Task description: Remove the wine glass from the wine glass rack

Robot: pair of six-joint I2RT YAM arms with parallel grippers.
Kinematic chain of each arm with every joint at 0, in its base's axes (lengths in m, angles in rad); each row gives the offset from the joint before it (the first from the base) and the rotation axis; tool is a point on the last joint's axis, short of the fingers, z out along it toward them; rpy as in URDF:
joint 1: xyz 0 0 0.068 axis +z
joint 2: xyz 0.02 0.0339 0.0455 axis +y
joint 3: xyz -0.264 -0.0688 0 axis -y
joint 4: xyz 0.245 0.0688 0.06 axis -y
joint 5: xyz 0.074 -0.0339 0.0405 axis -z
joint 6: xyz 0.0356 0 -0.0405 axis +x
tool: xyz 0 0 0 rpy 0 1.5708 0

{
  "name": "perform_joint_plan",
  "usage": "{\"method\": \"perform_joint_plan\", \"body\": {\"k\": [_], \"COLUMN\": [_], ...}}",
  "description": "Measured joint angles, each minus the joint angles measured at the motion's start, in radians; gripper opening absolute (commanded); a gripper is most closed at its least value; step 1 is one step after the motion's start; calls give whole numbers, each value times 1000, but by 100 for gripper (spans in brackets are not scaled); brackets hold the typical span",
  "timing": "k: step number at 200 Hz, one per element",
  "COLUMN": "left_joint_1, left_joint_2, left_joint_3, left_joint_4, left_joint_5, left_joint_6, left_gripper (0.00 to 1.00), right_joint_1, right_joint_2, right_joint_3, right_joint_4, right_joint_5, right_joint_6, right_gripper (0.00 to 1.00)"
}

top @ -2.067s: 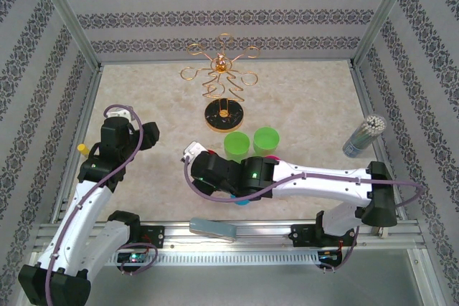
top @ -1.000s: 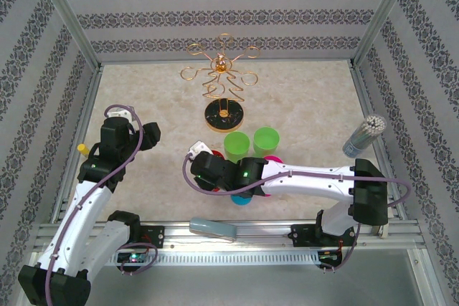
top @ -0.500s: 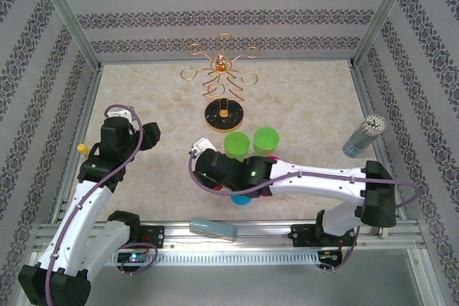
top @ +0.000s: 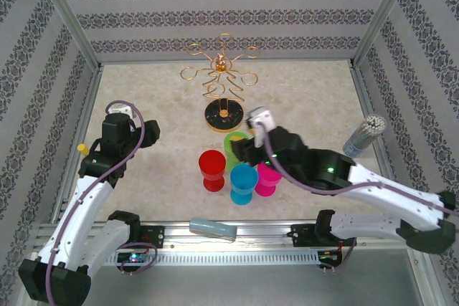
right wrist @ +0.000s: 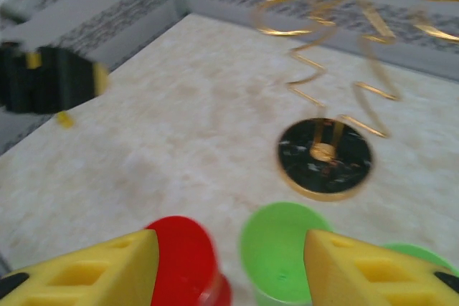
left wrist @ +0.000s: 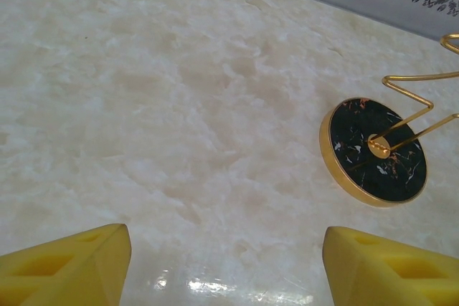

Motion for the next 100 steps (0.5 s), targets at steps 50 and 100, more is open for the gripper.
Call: {"method": "perform_joint_plan", "body": {"k": [50, 100], "left_joint_1": [0, 0], "left_joint_2": [95, 195], "left_joint_3": [1, 1], "left_joint_4": [35, 121], "left_joint_5": [-21, -45], "left_joint_6": [6, 13], "left_gripper": [91, 100], "right_joint_1": [-309, -714], "right_joint_2": [-229, -240], "right_joint_3": [-204, -388], "right_joint_4": [-35, 26], "right_joint_5": [-24, -211], "right_joint_6": [-22, -49], "right_gripper": [68, 96]}}
